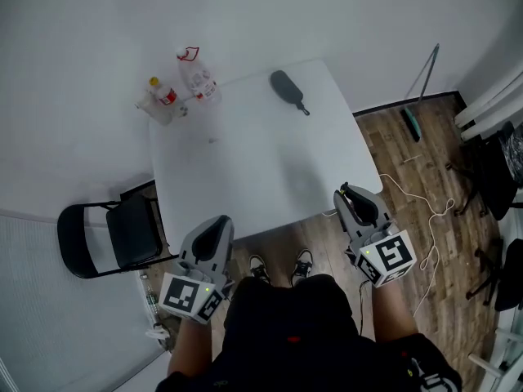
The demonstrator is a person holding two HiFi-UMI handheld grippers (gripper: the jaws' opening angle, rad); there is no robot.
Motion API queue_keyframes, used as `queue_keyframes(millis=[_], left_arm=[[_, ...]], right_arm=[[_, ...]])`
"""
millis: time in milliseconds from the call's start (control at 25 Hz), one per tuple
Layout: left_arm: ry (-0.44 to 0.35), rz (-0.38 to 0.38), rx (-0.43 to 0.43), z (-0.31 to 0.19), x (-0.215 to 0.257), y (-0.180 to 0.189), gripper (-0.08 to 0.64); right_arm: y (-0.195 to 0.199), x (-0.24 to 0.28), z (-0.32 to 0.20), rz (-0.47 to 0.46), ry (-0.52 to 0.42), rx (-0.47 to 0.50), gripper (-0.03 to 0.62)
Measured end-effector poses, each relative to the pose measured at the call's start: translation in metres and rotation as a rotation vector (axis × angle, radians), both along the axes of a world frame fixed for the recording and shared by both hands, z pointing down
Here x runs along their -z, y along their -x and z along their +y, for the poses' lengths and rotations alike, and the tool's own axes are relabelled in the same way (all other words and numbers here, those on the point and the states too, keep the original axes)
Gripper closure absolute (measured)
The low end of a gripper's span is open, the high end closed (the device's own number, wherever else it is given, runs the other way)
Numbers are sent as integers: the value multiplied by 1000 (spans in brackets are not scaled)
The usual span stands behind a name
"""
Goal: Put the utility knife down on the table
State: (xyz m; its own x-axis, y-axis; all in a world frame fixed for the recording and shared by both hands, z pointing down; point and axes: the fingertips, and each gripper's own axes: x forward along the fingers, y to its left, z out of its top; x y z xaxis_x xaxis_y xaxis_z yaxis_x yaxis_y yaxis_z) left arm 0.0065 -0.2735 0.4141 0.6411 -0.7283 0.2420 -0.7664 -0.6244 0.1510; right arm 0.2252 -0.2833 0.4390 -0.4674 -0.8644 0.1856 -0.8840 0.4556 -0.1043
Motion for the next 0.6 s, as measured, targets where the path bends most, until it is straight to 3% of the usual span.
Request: queue_keyframes(millis=[240, 600], left_arm=[[-2, 15, 10, -14, 0, 18, 523], [2, 0, 38, -30, -4, 52, 523]], right_arm=[[17, -33, -35, 58, 132, 9, 528], [49, -128, -75, 222, 372, 50, 528]])
